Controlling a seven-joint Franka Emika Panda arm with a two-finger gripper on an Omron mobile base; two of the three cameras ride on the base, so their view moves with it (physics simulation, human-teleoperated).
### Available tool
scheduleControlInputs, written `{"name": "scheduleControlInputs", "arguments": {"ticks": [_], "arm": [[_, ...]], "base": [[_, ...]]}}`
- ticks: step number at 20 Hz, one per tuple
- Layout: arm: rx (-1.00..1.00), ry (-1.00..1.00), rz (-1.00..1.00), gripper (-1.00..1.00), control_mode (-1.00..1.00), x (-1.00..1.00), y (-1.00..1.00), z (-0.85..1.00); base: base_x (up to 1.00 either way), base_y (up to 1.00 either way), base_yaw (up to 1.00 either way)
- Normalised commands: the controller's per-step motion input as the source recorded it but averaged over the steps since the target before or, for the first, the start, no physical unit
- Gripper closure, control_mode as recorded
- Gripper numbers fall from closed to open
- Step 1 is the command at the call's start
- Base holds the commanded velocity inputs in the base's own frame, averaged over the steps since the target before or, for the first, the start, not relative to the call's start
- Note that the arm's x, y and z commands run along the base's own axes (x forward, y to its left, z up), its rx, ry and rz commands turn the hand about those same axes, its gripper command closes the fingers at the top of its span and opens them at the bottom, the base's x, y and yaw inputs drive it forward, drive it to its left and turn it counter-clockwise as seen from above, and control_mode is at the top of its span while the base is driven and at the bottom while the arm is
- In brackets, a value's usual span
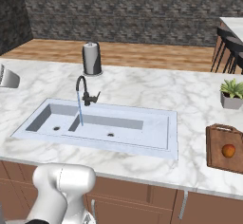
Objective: Pick the banana, mango from the sink and place them on the cutting board to airdry. Then turn off the sink faucet.
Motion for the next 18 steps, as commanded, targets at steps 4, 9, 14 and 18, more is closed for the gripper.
{"name": "scheduleControlInputs", "arguments": {"ticks": [4,9,14,18], "arm": [[0.00,0.00,0.00,1.00,-1.00,-0.69,-0.68,0.27],[0.00,0.00,-0.01,1.00,-1.00,-0.71,-0.81,0.12],[-0.01,0.00,-0.07,1.00,-1.00,-0.46,-0.83,0.00],[-0.05,0.02,-0.15,1.00,-1.00,-0.13,-0.73,0.00]], "base": [[0.00,0.00,0.00],[0.00,0.00,0.00],[0.00,0.00,0.00],[0.00,0.00,0.00]]}}
